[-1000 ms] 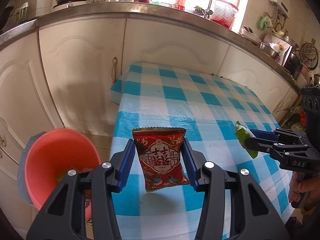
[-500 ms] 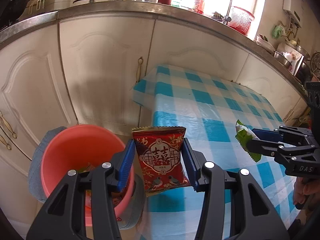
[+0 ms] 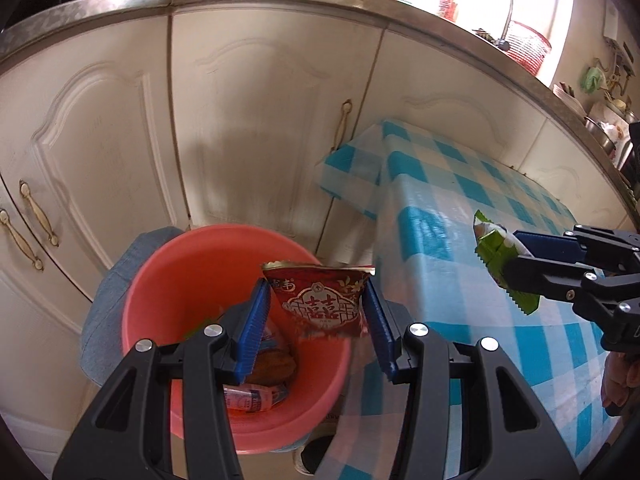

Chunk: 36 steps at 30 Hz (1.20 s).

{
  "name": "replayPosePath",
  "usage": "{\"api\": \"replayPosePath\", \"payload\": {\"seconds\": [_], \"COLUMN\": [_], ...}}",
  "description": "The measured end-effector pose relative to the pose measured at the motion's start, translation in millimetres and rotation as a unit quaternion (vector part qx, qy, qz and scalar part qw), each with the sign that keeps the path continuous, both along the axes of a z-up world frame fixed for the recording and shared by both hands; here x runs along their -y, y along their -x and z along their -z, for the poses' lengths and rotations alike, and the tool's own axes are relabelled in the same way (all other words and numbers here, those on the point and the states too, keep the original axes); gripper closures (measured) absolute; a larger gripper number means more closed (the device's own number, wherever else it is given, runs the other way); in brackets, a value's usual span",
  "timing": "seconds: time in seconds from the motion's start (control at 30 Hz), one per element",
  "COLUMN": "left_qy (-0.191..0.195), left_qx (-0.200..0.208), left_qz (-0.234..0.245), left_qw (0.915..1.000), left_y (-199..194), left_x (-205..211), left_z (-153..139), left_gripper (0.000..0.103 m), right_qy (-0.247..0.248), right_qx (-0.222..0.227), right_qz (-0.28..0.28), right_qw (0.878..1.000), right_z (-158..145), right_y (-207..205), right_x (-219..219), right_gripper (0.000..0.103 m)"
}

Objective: Collect trash
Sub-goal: 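Carry the red packet and bag over the orange bucket and open both tools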

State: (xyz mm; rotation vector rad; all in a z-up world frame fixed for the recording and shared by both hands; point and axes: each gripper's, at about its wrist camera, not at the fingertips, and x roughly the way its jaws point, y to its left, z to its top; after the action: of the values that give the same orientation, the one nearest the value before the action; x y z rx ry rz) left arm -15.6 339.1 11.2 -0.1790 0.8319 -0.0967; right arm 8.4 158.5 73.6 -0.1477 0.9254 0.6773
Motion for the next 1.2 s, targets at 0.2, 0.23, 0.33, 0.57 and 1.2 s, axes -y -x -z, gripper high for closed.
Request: {"api": "replayPosePath", "payload": {"seconds": [0.2, 0.23, 0.33, 0.57, 1.2], "left_qy": [0.004, 0.004, 0.001, 0.005, 0.009], "left_qx": [-0.01, -0.012, -0.018, -0.032, -0.062], "left_qz": [-0.02, -0.023, -0.03, -0.049, -0.091], "left_qw": [0.9997, 0.9997, 0.9994, 0.9983, 0.9938], "left_y": [-4, -5, -9, -10, -10], "left_x": [-19, -21, -28, -42, -63], "left_z": [13, 15, 20, 34, 62], "left_gripper": [0.059, 0.059, 0.059, 0.059, 0.059], "right_qy": [0.002, 0.002, 0.004, 0.0, -0.022], "right_qx": [-0.005, -0.006, -0.01, -0.027, -0.038], "right_qz": [-0.027, -0.032, -0.043, -0.065, -0.049], "right_qw": [1.0, 0.999, 0.999, 0.998, 0.998], "right_z": [7, 8, 13, 25, 39], "right_y": [-11, -13, -17, -25, -49], "right_x": [-33, -38, -51, -81, -106], "right_gripper": [0.065, 0.065, 0.065, 0.065, 0.03]}}
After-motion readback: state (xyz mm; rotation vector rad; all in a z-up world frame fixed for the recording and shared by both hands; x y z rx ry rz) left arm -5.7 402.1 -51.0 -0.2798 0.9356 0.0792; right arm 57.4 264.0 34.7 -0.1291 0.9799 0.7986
